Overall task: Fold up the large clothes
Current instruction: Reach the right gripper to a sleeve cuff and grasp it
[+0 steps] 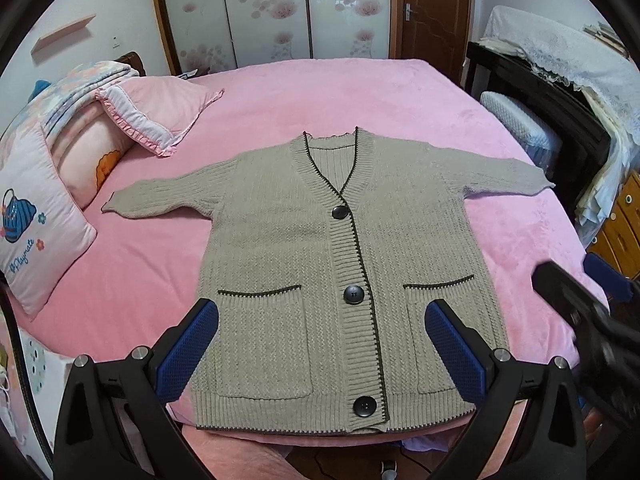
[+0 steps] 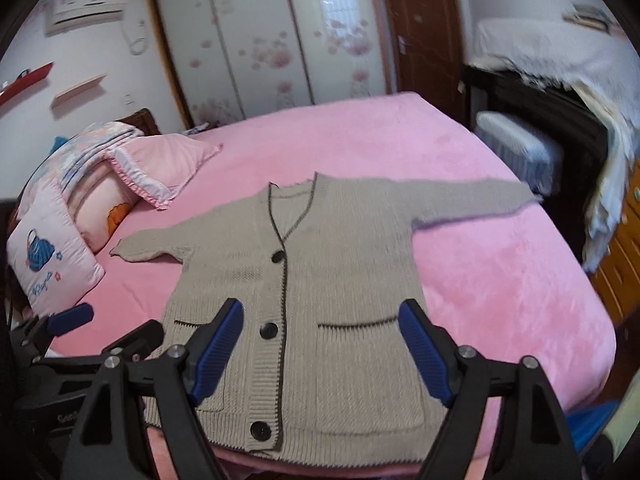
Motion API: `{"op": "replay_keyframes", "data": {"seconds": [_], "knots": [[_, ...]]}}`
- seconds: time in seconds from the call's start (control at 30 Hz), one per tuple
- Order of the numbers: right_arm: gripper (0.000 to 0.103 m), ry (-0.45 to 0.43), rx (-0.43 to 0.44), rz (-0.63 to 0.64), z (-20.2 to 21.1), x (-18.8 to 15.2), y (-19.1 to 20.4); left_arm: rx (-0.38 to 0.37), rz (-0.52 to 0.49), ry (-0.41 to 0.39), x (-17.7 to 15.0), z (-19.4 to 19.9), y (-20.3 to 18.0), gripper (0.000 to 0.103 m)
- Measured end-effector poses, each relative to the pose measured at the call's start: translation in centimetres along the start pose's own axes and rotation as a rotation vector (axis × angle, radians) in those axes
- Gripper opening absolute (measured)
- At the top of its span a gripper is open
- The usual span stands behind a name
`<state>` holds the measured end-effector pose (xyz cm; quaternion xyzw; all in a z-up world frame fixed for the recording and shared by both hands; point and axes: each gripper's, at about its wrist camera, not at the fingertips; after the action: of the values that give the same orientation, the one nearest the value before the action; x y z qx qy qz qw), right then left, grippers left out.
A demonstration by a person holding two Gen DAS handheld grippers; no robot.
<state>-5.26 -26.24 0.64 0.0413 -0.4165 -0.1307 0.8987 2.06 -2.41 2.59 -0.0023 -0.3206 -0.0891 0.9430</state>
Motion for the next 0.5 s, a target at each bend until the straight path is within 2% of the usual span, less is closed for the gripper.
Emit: {"op": "replay_keyframes", "data": {"seconds": [0.03,0.13,0.2,0.33,0.5], "knots": [[0.103,0.008,0.034,0.012,-0.2,0.3,-0.1,-0.008,-0.008,0.007,0.4,-0.2,-0.2,0.103],[0.103,0.055,0.14,0.039,-1.3,1.3,-0.6,-0.001,-0.029,0.003,1.6,-0.5,-1.1,0.102],[0.103,0.08,0.17,0.028,-2.0,1.8,-1.6,0.0,-0.049,-0.02,2.3,-0.4,-2.1,0.102],[0.103,0.095,0.148,0.026,-2.8,2.8,-3.7,-0.013,-0.076,-0.037,4.1,-0.9,-4.9,0.102],[0.103,0.058,0.037,0.036,-2.9,5.3,-7.4,-0.086,-0.112,0.003,7.6,-3.0,-9.2,0.102]]}}
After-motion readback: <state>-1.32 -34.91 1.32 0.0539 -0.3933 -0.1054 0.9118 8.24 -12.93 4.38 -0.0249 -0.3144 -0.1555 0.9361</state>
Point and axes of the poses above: each gripper's, at about its wrist camera, not at the fingertips, and z roughly against the way its jaws point, y to its left, x to its top, and after that the axes turned 1 degree about x, right-handed
